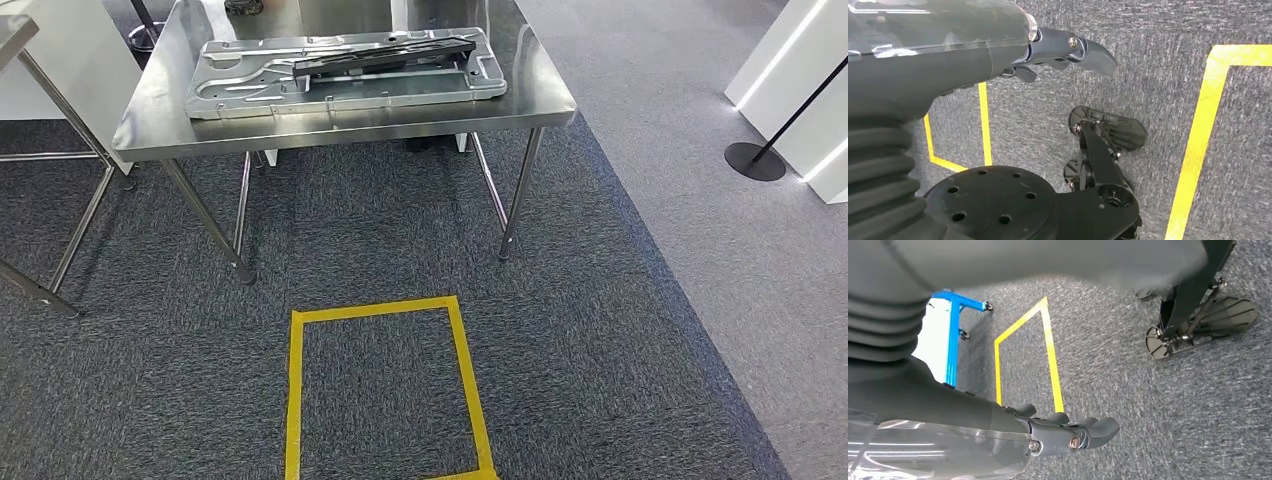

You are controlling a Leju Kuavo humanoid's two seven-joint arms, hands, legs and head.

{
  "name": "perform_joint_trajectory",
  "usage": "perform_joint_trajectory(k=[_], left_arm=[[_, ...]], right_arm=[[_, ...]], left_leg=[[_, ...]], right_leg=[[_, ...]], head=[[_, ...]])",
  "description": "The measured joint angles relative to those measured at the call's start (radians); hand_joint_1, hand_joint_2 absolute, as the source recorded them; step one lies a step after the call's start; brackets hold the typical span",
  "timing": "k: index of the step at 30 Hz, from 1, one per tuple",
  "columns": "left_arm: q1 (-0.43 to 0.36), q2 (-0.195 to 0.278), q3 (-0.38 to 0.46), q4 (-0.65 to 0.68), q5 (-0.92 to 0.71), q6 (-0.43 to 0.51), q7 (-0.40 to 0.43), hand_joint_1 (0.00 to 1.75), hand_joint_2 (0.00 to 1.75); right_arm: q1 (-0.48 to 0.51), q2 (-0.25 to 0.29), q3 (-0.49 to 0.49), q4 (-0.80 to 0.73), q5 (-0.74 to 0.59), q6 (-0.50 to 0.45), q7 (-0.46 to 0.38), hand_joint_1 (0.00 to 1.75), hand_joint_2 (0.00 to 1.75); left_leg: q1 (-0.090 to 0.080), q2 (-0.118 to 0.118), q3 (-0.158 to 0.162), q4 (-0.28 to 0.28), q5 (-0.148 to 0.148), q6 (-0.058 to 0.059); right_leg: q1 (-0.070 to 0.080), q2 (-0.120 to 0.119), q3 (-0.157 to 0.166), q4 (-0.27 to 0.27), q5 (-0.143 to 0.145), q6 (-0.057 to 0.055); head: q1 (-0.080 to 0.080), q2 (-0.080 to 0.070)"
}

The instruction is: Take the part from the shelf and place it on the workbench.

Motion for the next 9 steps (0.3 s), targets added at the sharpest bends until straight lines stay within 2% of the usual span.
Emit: perform_joint_trajectory(k=[4, 9], left_arm=[[0.001, 0.001, -0.008, 0.000, 0.008, 0.000, 0.000, 0.00, 1.75], [0.013, 0.005, -0.080, 0.000, 0.074, 0.004, 0.008, 0.00, 1.75]], right_arm=[[0.001, 0.000, 0.005, 0.000, -0.005, -0.001, -0.007, 0.00, 1.75], [0.012, -0.003, 0.059, -0.005, -0.057, -0.001, -0.015, 0.00, 1.75]], left_leg=[[0.000, 0.000, 0.000, 0.000, 0.000, 0.000], [0.001, 0.000, 0.000, -0.001, 0.000, 0.000]], right_leg=[[0.001, 0.000, 0.000, 0.000, 0.000, 0.000], [0.002, 0.000, 0.000, 0.000, 0.000, 0.000]], head=[[0.000, 0.000], [0.000, 0.000]])
